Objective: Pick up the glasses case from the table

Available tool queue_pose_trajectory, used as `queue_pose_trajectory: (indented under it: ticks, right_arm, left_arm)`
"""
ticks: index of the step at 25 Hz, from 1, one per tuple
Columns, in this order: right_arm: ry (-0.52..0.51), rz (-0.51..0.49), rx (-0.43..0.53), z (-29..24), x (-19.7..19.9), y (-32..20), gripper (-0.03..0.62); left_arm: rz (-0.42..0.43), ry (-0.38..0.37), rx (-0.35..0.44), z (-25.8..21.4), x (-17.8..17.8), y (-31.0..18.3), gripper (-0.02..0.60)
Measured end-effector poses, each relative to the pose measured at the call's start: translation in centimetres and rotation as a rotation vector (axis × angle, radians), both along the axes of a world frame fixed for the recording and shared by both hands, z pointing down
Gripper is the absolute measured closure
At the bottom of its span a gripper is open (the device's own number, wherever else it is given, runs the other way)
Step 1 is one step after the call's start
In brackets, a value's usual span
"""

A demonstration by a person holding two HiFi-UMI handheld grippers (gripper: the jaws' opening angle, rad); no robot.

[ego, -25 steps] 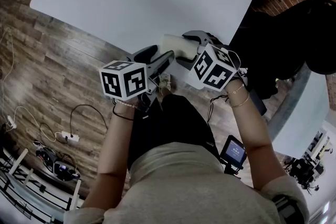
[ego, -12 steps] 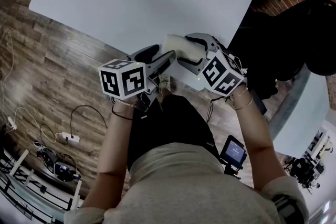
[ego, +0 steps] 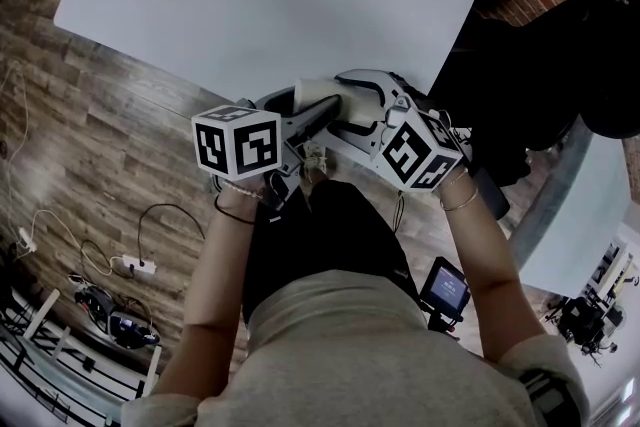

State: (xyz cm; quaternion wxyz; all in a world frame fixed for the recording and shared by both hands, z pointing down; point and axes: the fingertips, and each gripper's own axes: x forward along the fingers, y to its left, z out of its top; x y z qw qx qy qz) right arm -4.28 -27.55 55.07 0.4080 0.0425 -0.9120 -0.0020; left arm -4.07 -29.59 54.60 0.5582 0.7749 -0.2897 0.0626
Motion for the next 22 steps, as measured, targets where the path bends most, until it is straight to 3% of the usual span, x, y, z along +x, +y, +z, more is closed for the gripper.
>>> queue_pose_trajectory:
  ticks: [5, 9, 22]
  right_arm:
    - [0.005, -0.019, 0.063, 0.1, -0.3, 0.4, 0.301]
    - [-0.003, 0.002, 0.109, -0.9, -0.5, 0.5, 0.298]
    - [-0.109, 0.24, 0.214, -5.9, 0.8, 0.7, 0.289]
  left_arm:
    - [0.016, 0.054, -0.037, -0.2, 0.6, 0.8, 0.399]
    - [0.019, 0.05, -0.001, -1.5, 0.5, 1.0, 0.414]
    - [-0.06, -0.009, 0.113, -6.1, -0.3, 1.5, 0.425]
